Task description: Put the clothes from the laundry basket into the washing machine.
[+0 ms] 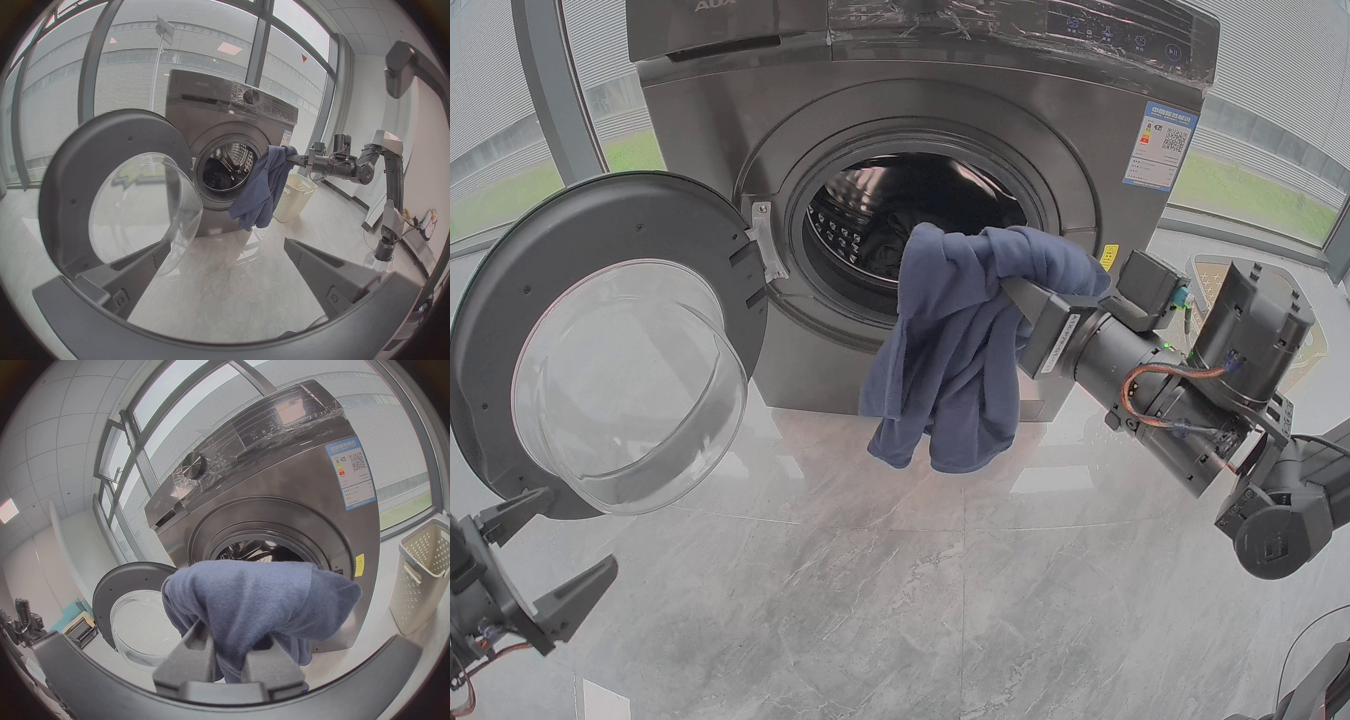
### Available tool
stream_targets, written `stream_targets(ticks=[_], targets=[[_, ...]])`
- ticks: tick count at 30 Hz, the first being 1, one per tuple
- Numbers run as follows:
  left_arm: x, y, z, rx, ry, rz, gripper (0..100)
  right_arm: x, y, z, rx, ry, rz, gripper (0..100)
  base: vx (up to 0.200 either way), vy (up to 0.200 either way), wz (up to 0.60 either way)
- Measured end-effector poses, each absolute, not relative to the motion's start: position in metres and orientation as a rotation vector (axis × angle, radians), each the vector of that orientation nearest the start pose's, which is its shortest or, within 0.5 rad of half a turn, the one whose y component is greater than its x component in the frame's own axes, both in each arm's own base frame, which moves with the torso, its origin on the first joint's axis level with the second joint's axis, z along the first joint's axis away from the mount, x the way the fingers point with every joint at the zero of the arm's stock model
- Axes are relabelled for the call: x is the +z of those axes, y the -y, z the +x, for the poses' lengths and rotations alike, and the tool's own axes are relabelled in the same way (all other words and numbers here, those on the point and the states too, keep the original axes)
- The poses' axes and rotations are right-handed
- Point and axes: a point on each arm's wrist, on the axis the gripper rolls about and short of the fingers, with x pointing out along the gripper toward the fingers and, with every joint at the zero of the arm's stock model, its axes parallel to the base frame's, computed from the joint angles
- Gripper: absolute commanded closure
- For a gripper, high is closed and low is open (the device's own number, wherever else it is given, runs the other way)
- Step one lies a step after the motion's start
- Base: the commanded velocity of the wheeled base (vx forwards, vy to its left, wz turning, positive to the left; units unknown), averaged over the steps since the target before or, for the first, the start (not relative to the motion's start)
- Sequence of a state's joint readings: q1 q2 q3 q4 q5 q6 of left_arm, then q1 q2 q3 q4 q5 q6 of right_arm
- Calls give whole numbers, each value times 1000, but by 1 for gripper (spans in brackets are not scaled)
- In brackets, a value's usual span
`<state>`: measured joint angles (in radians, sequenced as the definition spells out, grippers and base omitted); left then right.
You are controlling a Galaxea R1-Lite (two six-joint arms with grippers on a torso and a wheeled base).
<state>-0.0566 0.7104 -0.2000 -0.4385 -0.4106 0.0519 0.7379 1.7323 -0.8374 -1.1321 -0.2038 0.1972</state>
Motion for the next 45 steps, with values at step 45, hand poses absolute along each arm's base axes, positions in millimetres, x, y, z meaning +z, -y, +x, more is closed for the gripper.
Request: stream_targets(ticks=[45], targets=[[189,175,293,-719,-19,-85,0,226,-220,240,564,163,287,100,0,0,0]])
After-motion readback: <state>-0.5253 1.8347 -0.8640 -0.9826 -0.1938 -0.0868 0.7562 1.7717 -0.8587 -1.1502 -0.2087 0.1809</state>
